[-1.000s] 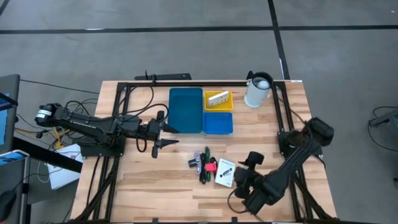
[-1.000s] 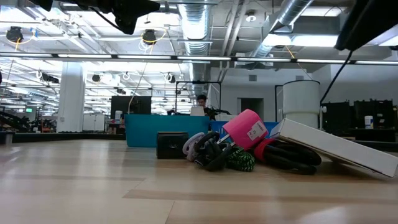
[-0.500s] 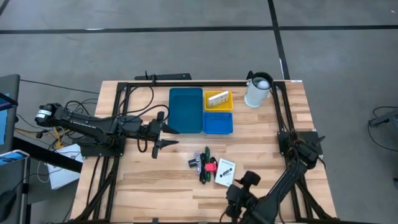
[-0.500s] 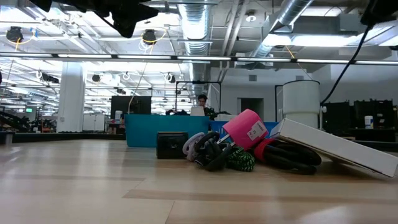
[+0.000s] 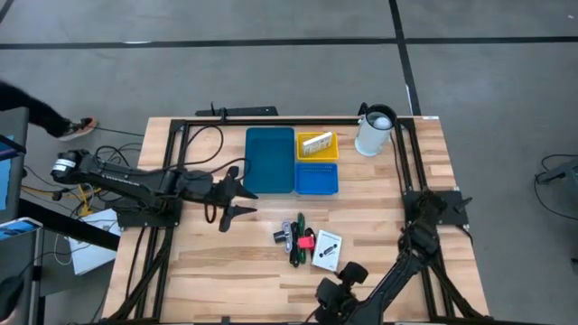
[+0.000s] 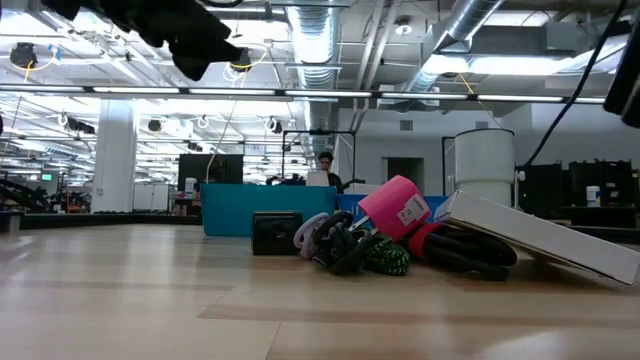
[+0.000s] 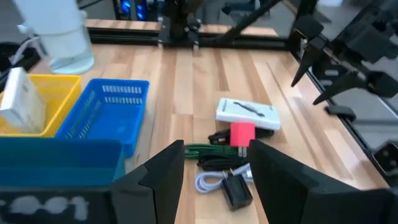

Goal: Pick and place items into bin
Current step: Put the card reader box into the yellow bin

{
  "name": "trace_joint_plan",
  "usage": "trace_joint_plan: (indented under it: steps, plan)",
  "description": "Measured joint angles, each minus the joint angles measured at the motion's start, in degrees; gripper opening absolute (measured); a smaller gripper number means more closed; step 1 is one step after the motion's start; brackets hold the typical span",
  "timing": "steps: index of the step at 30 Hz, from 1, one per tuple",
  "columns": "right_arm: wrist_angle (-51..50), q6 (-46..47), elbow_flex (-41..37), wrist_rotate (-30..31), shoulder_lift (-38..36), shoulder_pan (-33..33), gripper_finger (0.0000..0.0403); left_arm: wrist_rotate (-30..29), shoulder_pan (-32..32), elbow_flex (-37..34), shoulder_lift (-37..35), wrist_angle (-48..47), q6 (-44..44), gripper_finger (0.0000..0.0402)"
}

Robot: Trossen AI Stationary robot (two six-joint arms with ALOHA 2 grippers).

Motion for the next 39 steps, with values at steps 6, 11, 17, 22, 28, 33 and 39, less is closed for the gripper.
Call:
trace_joint_plan:
  steps: [6, 11, 17, 22, 28, 33, 39]
  plan:
    - [0.10, 1.83, 5.66, 0.35, 1.98, -0.10, 0.0235, 3.24, -0.02, 8.08, 5.65, -8.01, 5.05, 0.0169]
    - [0.70, 4.30, 6.14, 0.78, 1.98, -0.13, 0.0235, 10.63, -0.02, 14.23, 12.54, -12.24, 8.72, 0.0169]
    - [1.25, 5.78, 6.14, 0.18, 1.98, -0.04, 0.0235, 16.83, -0.02, 17.14, 18.25, -14.83, 10.88, 0.0169]
    - [1.56, 5.53, 6.12, 0.17, 1.98, -0.06, 0.0235, 16.52, -0.02, 17.20, 19.38, -17.08, 12.74, 0.0169]
    - [1.48, 4.36, 5.07, 0.14, 1.98, -0.06, 0.0235, 16.52, -0.10, 17.24, 18.98, -17.67, 12.96, 0.0169]
    - [1.22, 2.96, 5.05, -0.38, 1.98, -0.09, 0.0235, 16.50, -0.15, 17.24, 18.98, -18.27, 12.98, 0.0169]
    - [0.03, -3.68, 5.05, -3.88, 1.98, -0.06, 0.0235, 16.48, -0.15, 17.24, 18.98, -19.72, 12.98, 0.0169]
